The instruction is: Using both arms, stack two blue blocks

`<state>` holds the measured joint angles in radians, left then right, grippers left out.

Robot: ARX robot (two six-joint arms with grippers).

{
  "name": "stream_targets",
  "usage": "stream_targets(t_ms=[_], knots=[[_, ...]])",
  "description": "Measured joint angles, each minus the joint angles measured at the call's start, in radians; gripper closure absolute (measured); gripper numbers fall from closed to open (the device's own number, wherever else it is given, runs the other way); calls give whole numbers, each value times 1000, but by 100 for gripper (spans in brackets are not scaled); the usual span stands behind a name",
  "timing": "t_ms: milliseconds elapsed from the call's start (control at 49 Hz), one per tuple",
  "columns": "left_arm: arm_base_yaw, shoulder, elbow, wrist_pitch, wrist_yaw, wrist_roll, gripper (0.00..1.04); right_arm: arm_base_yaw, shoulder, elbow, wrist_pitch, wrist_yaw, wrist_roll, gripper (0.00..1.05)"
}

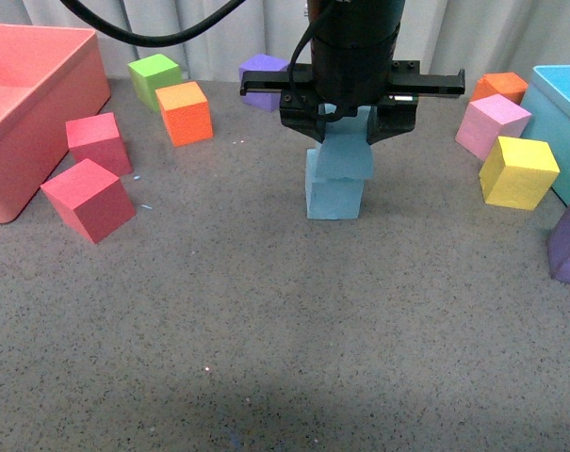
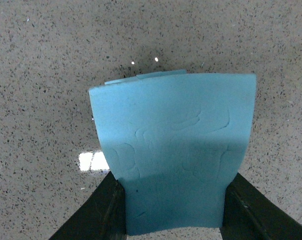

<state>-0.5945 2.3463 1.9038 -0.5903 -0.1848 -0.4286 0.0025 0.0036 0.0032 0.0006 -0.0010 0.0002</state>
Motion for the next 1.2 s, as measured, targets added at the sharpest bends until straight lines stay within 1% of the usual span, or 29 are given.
stream_targets(t_ms=[327, 653, 673, 735, 755, 857, 939, 980, 1020, 1041, 1122, 1204], knots=[[5, 53, 71, -26, -33, 4, 66, 0, 0, 0, 0, 0, 0, 10], [6, 74, 96, -48, -32, 3, 66, 0, 0, 0, 0, 0, 0, 10], [6, 74, 96, -49, -31, 2, 63, 0, 0, 0, 0, 0, 0, 10], [6, 74, 96, -51, -30, 2, 51, 0, 0, 0, 0, 0, 0, 10], [6, 74, 96, -52, -30, 2, 49, 0, 0, 0, 0, 0, 0, 10], [6, 74, 99, -57, -32, 3, 31, 0, 0, 0, 0, 0, 0, 10], [5, 73, 101, -62, -28, 1, 15, 0, 0, 0, 0, 0, 0, 10], [5, 72, 101, -63, -24, 0, 10, 0, 0, 0, 0, 0, 0, 10], [5, 69, 99, -62, -24, 1, 5, 0, 0, 0, 0, 0, 0, 10], [5, 68, 98, -62, -24, 1, 5, 0, 0, 0, 0, 0, 0, 10], [4, 50, 82, -58, -19, 0, 7, 0, 0, 0, 0, 0, 0, 10], [4, 24, 60, -52, -18, -1, 7, 0, 0, 0, 0, 0, 0, 10]])
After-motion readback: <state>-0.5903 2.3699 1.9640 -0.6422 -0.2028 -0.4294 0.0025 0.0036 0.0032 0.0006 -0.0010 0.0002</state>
